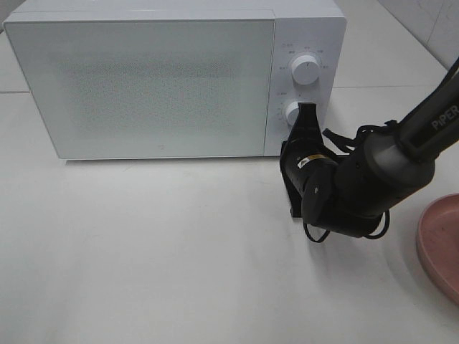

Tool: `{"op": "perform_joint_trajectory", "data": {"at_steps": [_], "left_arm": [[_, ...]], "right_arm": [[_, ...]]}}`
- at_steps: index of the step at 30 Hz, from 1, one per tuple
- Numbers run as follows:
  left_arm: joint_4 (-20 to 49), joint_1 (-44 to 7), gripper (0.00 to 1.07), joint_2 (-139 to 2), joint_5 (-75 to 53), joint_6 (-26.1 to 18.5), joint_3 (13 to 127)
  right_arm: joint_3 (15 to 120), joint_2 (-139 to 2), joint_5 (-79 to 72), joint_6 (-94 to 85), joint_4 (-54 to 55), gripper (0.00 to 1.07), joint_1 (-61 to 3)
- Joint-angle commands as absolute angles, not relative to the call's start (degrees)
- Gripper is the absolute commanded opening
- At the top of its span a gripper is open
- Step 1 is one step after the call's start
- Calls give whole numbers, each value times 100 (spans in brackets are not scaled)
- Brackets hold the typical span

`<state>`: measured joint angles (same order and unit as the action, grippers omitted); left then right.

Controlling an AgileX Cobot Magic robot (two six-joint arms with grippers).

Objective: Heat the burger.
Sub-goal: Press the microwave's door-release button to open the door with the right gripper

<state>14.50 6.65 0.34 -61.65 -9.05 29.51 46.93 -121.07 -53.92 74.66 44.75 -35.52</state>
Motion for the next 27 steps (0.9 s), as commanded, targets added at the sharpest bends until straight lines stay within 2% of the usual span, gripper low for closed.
{"op": "perform_joint_trajectory", "data": {"at_steps": [1, 27], "left_arm": [[1484, 642, 98, 166, -6113, -894, 2951], [1484, 642, 98, 166, -6113, -894, 2951]], "right_arm": [[4841, -12187, -5351, 7357, 4458, 0, -3489], [5122, -12347, -5626, 7242, 4790, 0, -3358]]}}
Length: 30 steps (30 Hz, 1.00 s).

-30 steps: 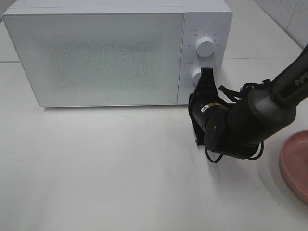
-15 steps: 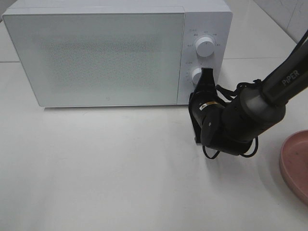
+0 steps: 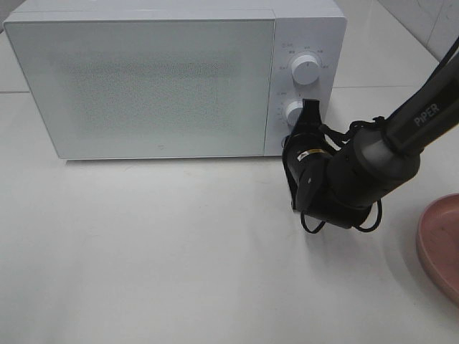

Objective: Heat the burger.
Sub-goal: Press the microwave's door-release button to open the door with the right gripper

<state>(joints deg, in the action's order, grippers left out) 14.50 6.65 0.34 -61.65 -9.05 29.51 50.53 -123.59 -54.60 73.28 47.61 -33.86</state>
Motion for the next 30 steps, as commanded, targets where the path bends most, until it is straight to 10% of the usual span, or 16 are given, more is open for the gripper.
{"op": "perform_joint_trajectory", "data": {"at_steps": [1, 30], "left_arm": [[1484, 642, 98, 166, -6113, -894, 2951], [1484, 642, 98, 166, -6113, -894, 2951]], "right_arm": [[5145, -12347, -5649, 7242, 4790, 0, -3329], [6108, -12783, -6228, 7282, 4744, 0, -3260]]}}
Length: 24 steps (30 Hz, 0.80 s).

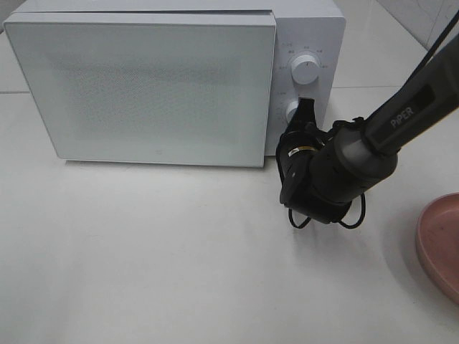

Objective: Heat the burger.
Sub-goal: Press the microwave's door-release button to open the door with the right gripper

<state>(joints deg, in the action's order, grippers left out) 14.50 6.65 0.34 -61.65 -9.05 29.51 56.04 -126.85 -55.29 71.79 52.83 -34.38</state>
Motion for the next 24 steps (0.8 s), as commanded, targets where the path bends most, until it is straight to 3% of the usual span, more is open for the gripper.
{"op": "perform_joint_trajectory", "data": {"at_steps": [1, 24], "left_arm": [[1484, 642, 98, 166, -6113, -894, 2951], [1484, 642, 98, 166, -6113, -894, 2951]], "right_arm": [[6154, -12800, -6274, 7271, 4738, 0, -3226], [5982, -12531, -5810, 6939, 4859, 0, -3237]]}}
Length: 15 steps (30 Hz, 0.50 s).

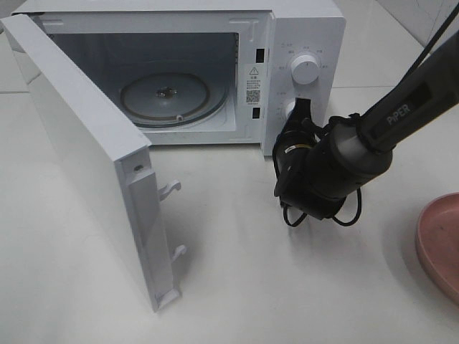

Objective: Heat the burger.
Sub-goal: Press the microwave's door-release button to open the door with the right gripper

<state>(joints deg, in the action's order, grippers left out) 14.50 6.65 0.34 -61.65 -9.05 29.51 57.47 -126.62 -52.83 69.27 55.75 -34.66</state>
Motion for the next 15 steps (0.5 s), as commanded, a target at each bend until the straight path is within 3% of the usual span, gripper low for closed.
{"op": "perform_joint_trajectory", "data": {"at_steps": [1, 15], "left_arm": [[1484, 642, 98, 166, -6113, -894, 2951], [1484, 642, 98, 166, -6113, -894, 2951]], "right_arm": [[5982, -12531, -5810, 6939, 4859, 0, -3237], [5111, -11814, -4332, 6199, 4962, 0, -3237]]}}
